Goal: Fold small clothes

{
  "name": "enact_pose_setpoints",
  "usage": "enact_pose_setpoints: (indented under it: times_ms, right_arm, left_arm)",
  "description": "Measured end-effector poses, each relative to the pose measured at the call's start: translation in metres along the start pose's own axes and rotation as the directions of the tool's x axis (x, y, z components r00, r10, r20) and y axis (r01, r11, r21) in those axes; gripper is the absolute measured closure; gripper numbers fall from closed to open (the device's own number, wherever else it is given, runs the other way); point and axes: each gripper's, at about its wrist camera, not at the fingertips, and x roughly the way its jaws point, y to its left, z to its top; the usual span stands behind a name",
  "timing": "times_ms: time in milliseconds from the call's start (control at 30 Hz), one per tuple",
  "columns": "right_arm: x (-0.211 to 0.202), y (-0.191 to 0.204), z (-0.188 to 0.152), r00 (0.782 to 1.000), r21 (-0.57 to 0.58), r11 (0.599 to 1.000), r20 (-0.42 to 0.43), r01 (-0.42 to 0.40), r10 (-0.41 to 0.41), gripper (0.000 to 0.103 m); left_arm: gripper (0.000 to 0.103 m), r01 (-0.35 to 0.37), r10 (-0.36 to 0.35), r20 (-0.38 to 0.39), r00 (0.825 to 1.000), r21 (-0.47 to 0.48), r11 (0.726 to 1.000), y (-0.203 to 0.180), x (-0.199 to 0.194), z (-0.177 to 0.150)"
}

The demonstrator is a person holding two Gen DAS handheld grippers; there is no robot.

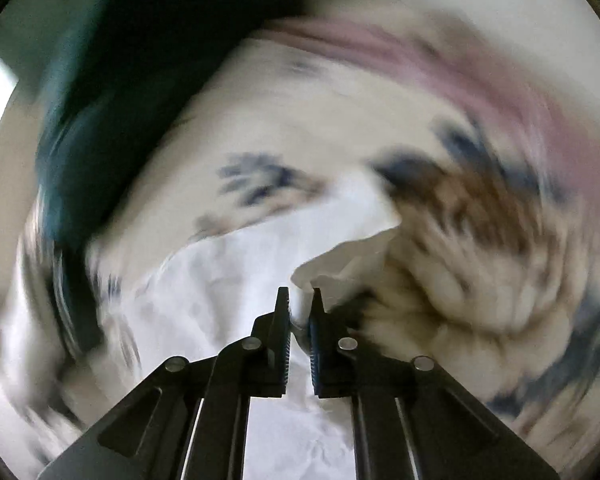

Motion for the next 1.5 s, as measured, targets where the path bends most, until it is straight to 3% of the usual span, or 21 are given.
enact_pose_setpoints:
  times_ms: [67, 167, 267, 333, 400, 467, 533, 600, 700, 800, 833, 933, 967, 1000, 1033, 1067, 1100, 1167, 1233, 1400, 1500]
  right_arm:
    - [-0.007, 0.058, -0.022, 0.997, -0.315, 0.948, 0.069, 0.045, -0.024, 0.095]
    - [-0.003, 0.123, -0.086, 0.994, -0.654, 0.752, 0.104, 0.086, -0.023, 0.095]
    - [0.010, 0.154, -0.150, 0.994, -0.819, 0.564, 0.102, 0.107, -0.040, 0.096]
    - [0.023, 0.161, -0.185, 0.994, -0.879, 0.468, 0.051, 0.092, -0.098, 0.094]
    - [0.019, 0.154, -0.205, 0.994, -0.896, 0.441, -0.001, 0.049, -0.113, 0.092]
    - [0.002, 0.151, -0.220, 0.990, -0.885, 0.461, -0.114, -0.064, -0.082, 0.084]
    - [-0.020, 0.142, -0.222, 0.979, -0.844, 0.514, -0.200, -0.154, -0.035, 0.050]
    - [-0.033, 0.129, -0.218, 0.974, -0.787, 0.594, -0.225, -0.168, -0.023, 0.047]
    - [-0.037, 0.113, -0.209, 0.969, -0.714, 0.684, -0.242, -0.145, -0.047, 0.047]
    - [-0.027, 0.095, -0.197, 0.965, -0.633, 0.770, -0.243, -0.083, -0.096, 0.047]
    - [-0.023, 0.087, -0.196, 0.962, -0.591, 0.804, -0.250, -0.060, -0.112, 0.047]
    - [-0.014, 0.076, -0.187, 0.957, -0.508, 0.861, -0.257, -0.019, -0.131, 0.047]
    - [-0.013, 0.073, -0.187, 0.956, -0.481, 0.877, -0.259, -0.006, -0.136, 0.047]
    - [-0.013, 0.071, -0.187, 0.955, -0.465, 0.885, -0.260, 0.005, -0.141, 0.047]
    - [-0.012, 0.071, -0.187, 0.955, -0.457, 0.889, -0.258, 0.012, -0.146, 0.047]
    - [-0.011, 0.071, -0.187, 0.955, -0.452, 0.892, -0.255, 0.020, -0.151, 0.047]
    - [-0.012, 0.069, -0.190, 0.954, -0.449, 0.893, -0.252, 0.031, -0.160, 0.047]
    - [-0.013, 0.066, -0.192, 0.952, -0.441, 0.896, -0.254, 0.044, -0.172, 0.047]
    - [-0.014, 0.063, -0.191, 0.951, -0.424, 0.904, -0.253, 0.058, -0.180, 0.047]
    - [-0.017, 0.045, -0.180, 0.947, -0.370, 0.924, -0.253, 0.096, -0.200, 0.047]
    - [-0.020, 0.025, -0.176, 0.942, -0.344, 0.931, -0.254, 0.124, -0.219, 0.047]
  left_arm:
    - [0.000, -0.033, 0.033, 0.033, 0.999, -0.007, 0.999, 0.019, -0.009, -0.004]
    - [0.001, -0.090, 0.091, 0.061, 0.994, -0.019, 0.996, 0.050, -0.016, -0.014]
    - [0.001, -0.111, 0.113, 0.038, 0.993, -0.052, 0.992, 0.069, -0.013, -0.018]
    - [0.001, -0.118, 0.120, 0.022, 0.993, -0.076, 0.990, 0.081, -0.013, -0.026]
    - [0.000, -0.138, 0.141, 0.020, 0.990, -0.108, 0.985, 0.100, -0.012, -0.028]
    - [0.000, -0.136, 0.139, 0.011, 0.990, -0.166, 0.977, 0.121, -0.010, -0.031]
    - [0.001, -0.130, 0.130, -0.019, 0.991, -0.255, 0.958, 0.149, -0.007, -0.034]
    - [0.001, -0.087, 0.075, -0.047, 0.996, -0.382, 0.920, 0.185, 0.001, -0.035]
    - [0.001, 0.076, -0.109, -0.020, 0.994, -0.587, 0.806, 0.235, 0.023, -0.037]
    - [0.001, 0.258, -0.279, 0.096, 0.955, -0.730, 0.633, 0.265, 0.044, -0.039]
    - [0.001, 0.288, -0.301, 0.125, 0.945, -0.752, 0.593, 0.268, 0.049, -0.038]
    - [0.006, 0.335, -0.284, 0.205, 0.937, -0.758, 0.560, 0.275, 0.050, -0.025]
    - [0.010, 0.362, -0.272, 0.247, 0.930, -0.746, 0.560, 0.274, 0.048, -0.018]
    - [0.029, 0.405, -0.268, 0.304, 0.914, -0.723, 0.560, 0.273, 0.046, -0.012]
    - [0.069, 0.431, -0.271, 0.336, 0.902, -0.700, 0.569, 0.266, 0.043, -0.011]
    - [0.094, 0.465, -0.287, 0.367, 0.885, -0.665, 0.584, 0.260, 0.042, -0.006]
    - [0.099, 0.480, -0.303, 0.374, 0.877, -0.639, 0.601, 0.251, 0.041, 0.000]
    - [0.100, 0.483, -0.284, 0.401, 0.871, -0.601, 0.637, 0.249, 0.035, 0.014]
    - [0.100, 0.481, -0.261, 0.438, 0.860, -0.529, 0.699, 0.238, 0.015, 0.022]
    - [0.100, 0.418, -0.288, 0.472, 0.833, -0.195, 0.887, 0.154, -0.034, 0.041]
    - [0.100, 0.394, -0.365, 0.402, 0.840, 0.010, 0.919, 0.083, -0.033, 0.032]
